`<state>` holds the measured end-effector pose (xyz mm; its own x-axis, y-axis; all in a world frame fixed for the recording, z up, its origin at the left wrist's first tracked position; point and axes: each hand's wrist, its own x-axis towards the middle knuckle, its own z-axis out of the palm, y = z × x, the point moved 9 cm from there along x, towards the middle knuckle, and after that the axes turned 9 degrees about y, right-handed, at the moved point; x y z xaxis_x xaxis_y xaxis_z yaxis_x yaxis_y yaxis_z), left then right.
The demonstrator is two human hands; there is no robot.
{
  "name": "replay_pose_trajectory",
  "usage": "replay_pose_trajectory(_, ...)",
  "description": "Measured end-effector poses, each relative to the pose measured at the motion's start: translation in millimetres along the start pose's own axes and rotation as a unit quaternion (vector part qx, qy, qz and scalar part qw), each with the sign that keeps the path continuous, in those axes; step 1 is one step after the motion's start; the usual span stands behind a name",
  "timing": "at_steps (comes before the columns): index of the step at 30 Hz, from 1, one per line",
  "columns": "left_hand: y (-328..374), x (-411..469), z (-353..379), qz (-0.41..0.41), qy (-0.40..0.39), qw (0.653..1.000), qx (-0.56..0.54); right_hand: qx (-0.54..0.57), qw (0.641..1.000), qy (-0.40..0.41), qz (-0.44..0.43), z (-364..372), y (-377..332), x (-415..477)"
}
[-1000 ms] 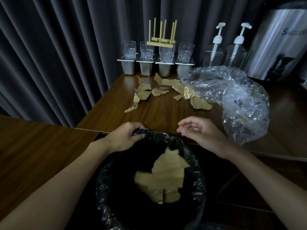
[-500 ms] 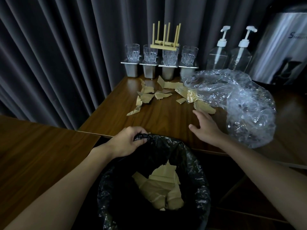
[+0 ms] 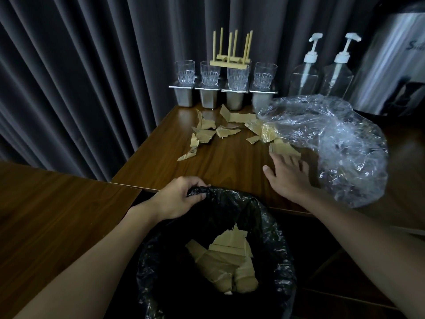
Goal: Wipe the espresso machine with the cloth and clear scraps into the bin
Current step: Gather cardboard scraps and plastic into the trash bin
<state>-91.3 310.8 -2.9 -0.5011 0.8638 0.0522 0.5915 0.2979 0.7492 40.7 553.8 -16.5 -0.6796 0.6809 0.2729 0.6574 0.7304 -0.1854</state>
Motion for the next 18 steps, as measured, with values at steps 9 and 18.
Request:
replay_pose_trajectory(9, 2.2, 1.6, -0.8, 0.014, 0.006, 1.000, 0.006, 0.076, 0.984, 0.147, -0.070, -37.5, -26.0, -18.9)
replay_pose_trajectory(18, 0.0, 1.3, -0.4, 0.013, 0.006, 1.000, -0.003, 0.088, 0.995, 0.031, -0.031, -19.3, -11.7, -20.3)
